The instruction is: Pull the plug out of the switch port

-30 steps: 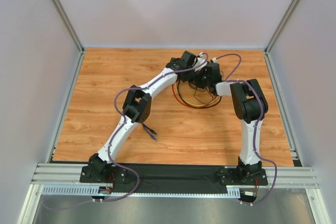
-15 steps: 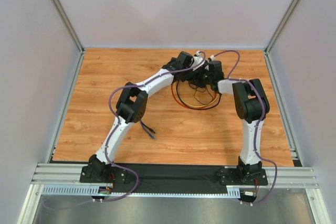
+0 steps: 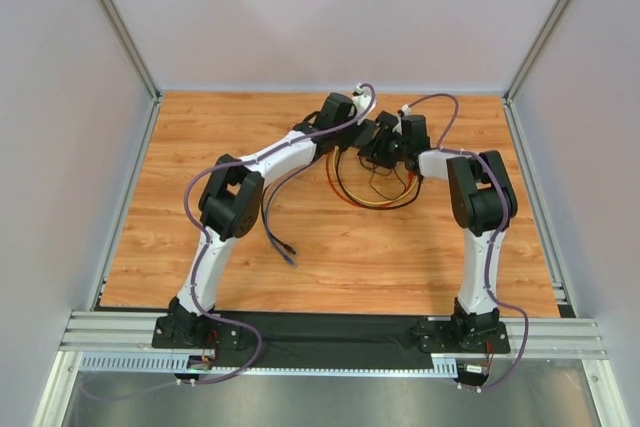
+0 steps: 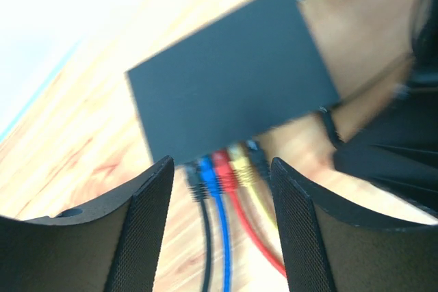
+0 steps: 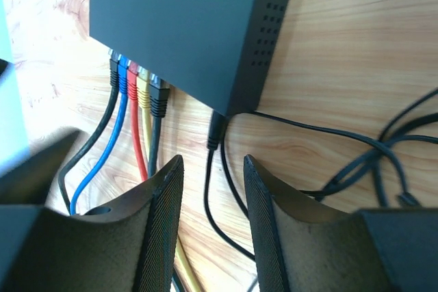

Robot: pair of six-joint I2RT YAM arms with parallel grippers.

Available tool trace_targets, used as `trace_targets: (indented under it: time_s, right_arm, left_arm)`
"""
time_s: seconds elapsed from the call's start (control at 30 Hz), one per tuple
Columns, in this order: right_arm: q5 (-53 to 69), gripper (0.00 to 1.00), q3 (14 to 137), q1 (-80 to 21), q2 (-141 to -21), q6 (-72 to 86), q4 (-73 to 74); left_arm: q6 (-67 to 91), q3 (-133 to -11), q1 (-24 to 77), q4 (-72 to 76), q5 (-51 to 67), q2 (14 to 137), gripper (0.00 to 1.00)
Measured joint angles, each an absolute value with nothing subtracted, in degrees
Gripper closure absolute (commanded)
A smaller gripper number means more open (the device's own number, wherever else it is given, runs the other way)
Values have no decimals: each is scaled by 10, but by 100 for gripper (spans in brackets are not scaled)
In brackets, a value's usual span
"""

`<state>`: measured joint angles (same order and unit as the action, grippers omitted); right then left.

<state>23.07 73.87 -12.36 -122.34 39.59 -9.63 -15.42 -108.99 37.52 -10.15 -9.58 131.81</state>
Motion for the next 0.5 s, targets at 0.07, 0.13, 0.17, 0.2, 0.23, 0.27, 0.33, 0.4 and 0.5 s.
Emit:
trace_targets:
  time_s: [0.07, 0.13, 0.17, 0.2, 0.23, 0.27, 0.33, 0.4, 0.5]
  right_arm:
    - [231, 59, 739, -120, -1222, 393, -93]
    - [230, 58, 739, -117, -1221, 390, -91]
    - [231, 59, 739, -115, -1221, 389, -89]
    - [231, 58, 739, -113, -1221, 389, -88]
    - [231, 58, 739, -111, -1221, 389, -88]
    - [232, 58, 741, -109, -1221, 389, -85]
    - [235, 59, 752, -104, -1221, 390, -73]
    - [237, 59, 771, -99, -1223, 391, -70]
    - [240, 60, 808, -90, -1232, 392, -71]
  left_arm:
    - [-132, -1089, 366, -97, -100, 1311, 37]
    - [-104, -1081, 355, -96, -105, 1301, 40]
    - [-90, -1077, 352, -96, -106, 1296, 40]
    - [-70, -1069, 346, -96, -107, 1288, 40]
    - [-51, -1064, 342, -96, -107, 1282, 41]
    - [-36, -1060, 339, -96, -106, 1279, 42]
    - [10, -1049, 333, -96, -100, 1268, 43]
    - [60, -1031, 331, -93, -90, 1253, 43]
    - [134, -992, 330, -72, -58, 1231, 44]
